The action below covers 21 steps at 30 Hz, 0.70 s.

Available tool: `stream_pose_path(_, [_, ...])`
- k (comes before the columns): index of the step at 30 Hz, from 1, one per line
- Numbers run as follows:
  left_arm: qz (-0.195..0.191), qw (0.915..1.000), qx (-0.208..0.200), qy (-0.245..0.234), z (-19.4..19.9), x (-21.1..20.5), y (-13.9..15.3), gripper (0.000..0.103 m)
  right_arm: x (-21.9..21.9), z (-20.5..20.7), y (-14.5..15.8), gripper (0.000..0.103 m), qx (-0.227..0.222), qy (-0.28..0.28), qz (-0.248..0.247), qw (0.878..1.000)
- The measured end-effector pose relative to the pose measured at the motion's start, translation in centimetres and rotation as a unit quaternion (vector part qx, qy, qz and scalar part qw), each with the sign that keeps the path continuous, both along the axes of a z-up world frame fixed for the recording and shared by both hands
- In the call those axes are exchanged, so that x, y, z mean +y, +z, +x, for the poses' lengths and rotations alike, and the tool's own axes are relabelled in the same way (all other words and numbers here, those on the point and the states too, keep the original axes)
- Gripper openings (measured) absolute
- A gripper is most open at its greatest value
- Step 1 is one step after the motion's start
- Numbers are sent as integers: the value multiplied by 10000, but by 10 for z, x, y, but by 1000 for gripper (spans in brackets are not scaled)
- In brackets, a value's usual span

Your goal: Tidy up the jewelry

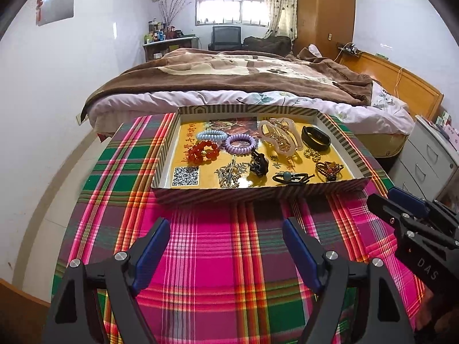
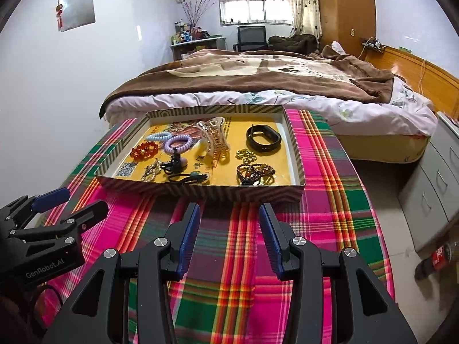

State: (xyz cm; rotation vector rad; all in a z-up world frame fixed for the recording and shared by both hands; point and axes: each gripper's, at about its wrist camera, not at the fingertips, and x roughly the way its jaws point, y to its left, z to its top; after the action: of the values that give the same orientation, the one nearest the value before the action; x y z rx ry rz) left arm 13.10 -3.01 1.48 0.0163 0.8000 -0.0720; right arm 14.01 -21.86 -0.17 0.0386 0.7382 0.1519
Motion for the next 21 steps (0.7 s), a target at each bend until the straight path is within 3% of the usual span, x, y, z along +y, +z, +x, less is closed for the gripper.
stream_pose_path(21, [24,9998,142,141,-6,4,1,80,10,-13,0,44,-3,57,-22,10000])
